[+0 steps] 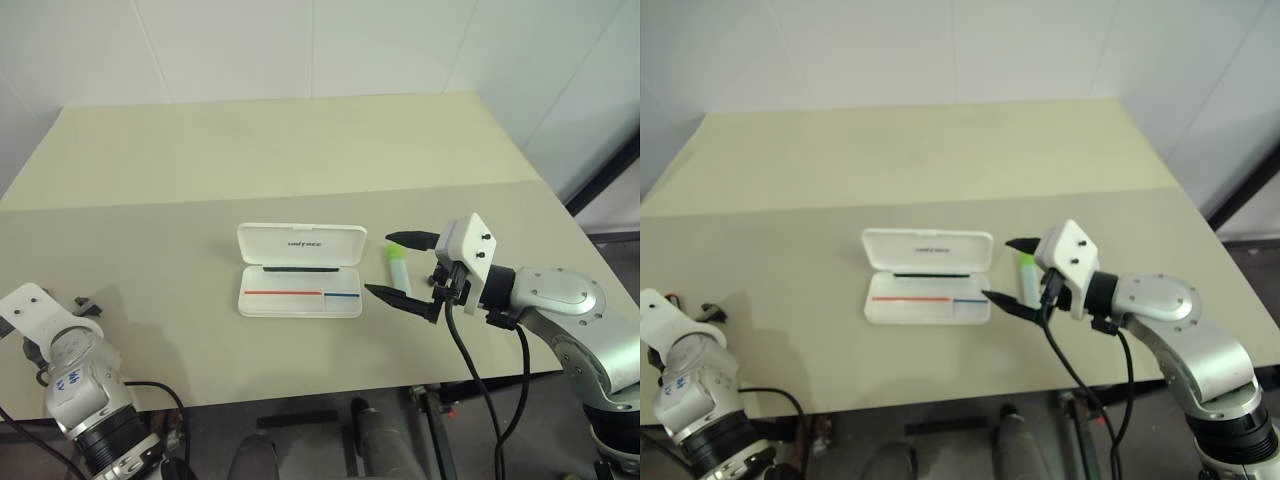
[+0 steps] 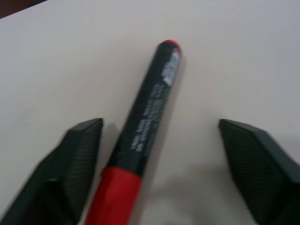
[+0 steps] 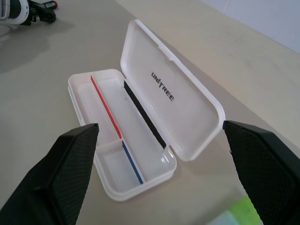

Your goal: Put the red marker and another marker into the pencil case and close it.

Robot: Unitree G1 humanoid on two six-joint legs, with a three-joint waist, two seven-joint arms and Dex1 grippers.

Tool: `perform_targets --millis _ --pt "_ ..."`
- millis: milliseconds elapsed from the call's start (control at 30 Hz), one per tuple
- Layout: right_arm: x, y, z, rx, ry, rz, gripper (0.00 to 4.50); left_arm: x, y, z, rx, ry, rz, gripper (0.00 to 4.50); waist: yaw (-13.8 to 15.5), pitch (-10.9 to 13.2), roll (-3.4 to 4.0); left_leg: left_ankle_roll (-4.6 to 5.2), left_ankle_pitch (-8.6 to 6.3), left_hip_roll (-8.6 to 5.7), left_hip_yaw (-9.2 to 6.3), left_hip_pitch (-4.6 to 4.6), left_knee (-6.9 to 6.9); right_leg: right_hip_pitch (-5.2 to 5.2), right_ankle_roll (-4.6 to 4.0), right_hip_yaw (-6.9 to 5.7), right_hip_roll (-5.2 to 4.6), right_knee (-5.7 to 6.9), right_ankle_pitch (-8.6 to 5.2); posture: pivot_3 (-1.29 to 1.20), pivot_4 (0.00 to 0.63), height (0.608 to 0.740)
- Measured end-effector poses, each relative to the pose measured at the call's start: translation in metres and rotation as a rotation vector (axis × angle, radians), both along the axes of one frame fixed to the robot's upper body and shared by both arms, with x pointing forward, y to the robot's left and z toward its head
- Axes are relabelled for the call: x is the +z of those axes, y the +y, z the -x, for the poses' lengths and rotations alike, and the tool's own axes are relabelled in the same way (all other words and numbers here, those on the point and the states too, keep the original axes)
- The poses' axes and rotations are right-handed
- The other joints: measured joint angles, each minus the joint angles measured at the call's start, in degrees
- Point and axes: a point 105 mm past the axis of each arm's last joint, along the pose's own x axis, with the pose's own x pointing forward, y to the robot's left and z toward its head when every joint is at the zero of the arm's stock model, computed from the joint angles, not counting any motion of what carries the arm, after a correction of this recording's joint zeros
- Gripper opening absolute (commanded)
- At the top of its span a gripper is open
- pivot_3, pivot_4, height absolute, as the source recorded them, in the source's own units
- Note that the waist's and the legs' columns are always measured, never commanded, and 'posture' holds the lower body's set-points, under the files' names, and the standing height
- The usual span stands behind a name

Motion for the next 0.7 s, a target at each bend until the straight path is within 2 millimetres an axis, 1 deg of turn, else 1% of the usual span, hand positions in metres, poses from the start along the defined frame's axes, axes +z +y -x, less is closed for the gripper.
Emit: perform_targets --millis 33,67,100,133,200,233,267,367,400,433,500,533,600,633,667,700 --pt "0.001 -0.001 -0.001 -0.003 -0.006 0.009 4.5 -0.002 -0.003 -0.007 -0.019 -0.012 0.031 2.82 0.9 -0.2 -0.44 0.82 0.26 0.32 1.32 0.26 -0.37 -0.82 -1.37 -2.81 -1.02 4.84 -3.41 0.0 0.15 0.74" --pt "0.002 0.0 -0.001 -0.002 -0.011 0.008 4.5 -0.003 -0.006 -0.011 -0.035 -0.024 0.049 2.39 1.4 0.0 -1.3 1.52 0.68 -0.3 2.02 0.94 -0.38 -0.96 -0.85 -3.09 -1.61 7.68 -6.4 0.0 0.15 0.74" --pt "0.002 -0.001 -0.001 -0.004 -0.01 0.01 4.5 -0.003 -0.007 -0.011 -0.043 -0.032 0.057 2.03 1.9 0.5 -2.32 2.07 0.72 -0.99 2.23 1.48 0.39 -1.41 -0.77 -2.72 -1.5 8.13 -7.7 0.0 0.15 0.74" --pt "0.003 -0.001 -0.002 -0.005 -0.014 0.011 4.5 -0.004 -0.007 -0.011 -0.043 -0.031 0.06 1.72 2.3 0.4 -2.08 1.4 0.6 -1.64 2.21 1.54 0.55 -1.48 -0.86 -2.45 -1.3 8.13 -7.63 0.0 0.15 0.74" --pt "0.002 -0.001 -0.002 -0.007 -0.014 0.014 4.5 -0.004 -0.007 -0.011 -0.038 -0.029 0.059 1.02 2.4 0.3 -2.06 0.16 0.63 -2.78 2.18 1.79 0.42 -1.51 -0.82 -1.94 -1.28 8.03 -7.53 0.0 0.15 0.74" --pt "0.002 -0.001 -0.002 -0.008 -0.013 0.014 4.5 -0.004 -0.007 -0.011 -0.035 -0.027 0.057 0.67 2.3 0.3 -1.97 -0.48 0.67 -2.82 2.18 1.84 0.41 -1.5 -0.81 -1.81 -1.27 8.03 -7.5 0.0 0.15 0.74" --pt "0.002 -0.001 -0.002 -0.008 -0.013 0.015 4.5 -0.004 -0.007 -0.012 -0.036 -0.027 0.056 0.62 2.3 0.3 -1.94 -0.83 0.68 -2.87 2.2 1.85 0.44 -1.5 -0.77 -1.72 -1.28 8.03 -7.48 0.0 0.15 0.74" --pt "0.002 -0.001 -0.002 -0.009 -0.013 0.015 4.5 -0.001 -0.01 -0.017 -0.053 -0.037 0.039 0.62 2.4 0.3 -1.91 -0.85 0.67 -3.13 2.14 1.94 0.49 -1.5 -0.66 -1.48 -1.29 7.89 -7.31 0.0 0.15 0.74" --pt "0.002 -0.001 -0.002 -0.009 -0.013 0.015 4.5 0.001 -0.011 -0.018 -0.056 -0.041 0.033 0.62 2.5 0.2 -1.94 -0.84 0.68 -3.21 2.0 2.13 0.49 -1.49 -0.66 -1.49 -1.28 7.81 -7.23 0.0 0.15 0.74" --pt "0.002 -0.001 -0.002 -0.009 -0.014 0.015 4.5 0.002 -0.01 -0.02 -0.052 -0.05 0.025 0.62 2.6 0.3 -2.15 -0.82 0.69 -3.39 1.77 2.2 0.5 -1.48 -0.7 -1.48 -1.28 7.72 -7.12 0.0 0.15 0.74" --pt "0.002 -0.001 -0.002 -0.009 -0.014 0.016 4.5 0.006 -0.011 -0.026 -0.062 -0.058 0.004 0.62 2.7 0.3 -2.3 -0.81 0.68 -3.54 1.52 2.18 0.59 -1.47 -0.68 -1.5 -1.28 7.52 -6.93 0.0 0.15 0.74" --pt "0.002 -0.002 -0.002 -0.009 -0.014 0.016 4.5 0.009 -0.011 -0.032 -0.076 -0.056 -0.019 0.62 2.8 0.4 -2.36 -0.84 0.66 -3.57 1.39 2.09 0.63 -1.52 -0.66 -1.58 -1.27 7.33 -6.77 0.0 0.15 0.74" --pt "0.002 -0.002 -0.002 -0.011 -0.015 0.018 4.5 0.019 -0.015 -0.047 -0.125 -0.077 -0.05 0.62 2.9 0.4 -2.47 -0.9 0.62 -3.56 0.99 1.54 0.75 -1.65 -0.59 -1.93 -1.14 6.36 -6.06 0.0 0.15 0.74" --pt "0.002 -0.002 -0.002 -0.012 -0.014 0.018 4.5 0.028 -0.025 -0.062 -0.184 -0.109 -0.063 0.62 3.2 0.5 -2.68 -0.86 0.65 -3.56 0.92 1.23 0.7 -1.65 -0.63 -2.07 -1.13 5.69 -5.51 0.0 0.15 0.74" --pt "0.002 -0.002 -0.002 -0.011 -0.015 0.018 4.5 0.04 -0.037 -0.078 -0.25 -0.148 -0.081 0.62 3.3 0.7 -2.91 -0.8 0.68 -3.57 0.93 1.04 0.71 -1.64 -0.76 -2.08 -1.15 5.46 -5.3 0.0 0.15 0.74" --pt "0.002 -0.002 -0.002 -0.012 -0.017 0.018 4.5 0.055 -0.051 -0.093 -0.324 -0.192 -0.107 0.62 3.4 0.8 -3.19 -0.53 0.76 -3.61 0.96 0.94 0.74 -1.64 -0.83 -2.07 -1.18 5.34 -5.25 0.0 0.15 0.74"
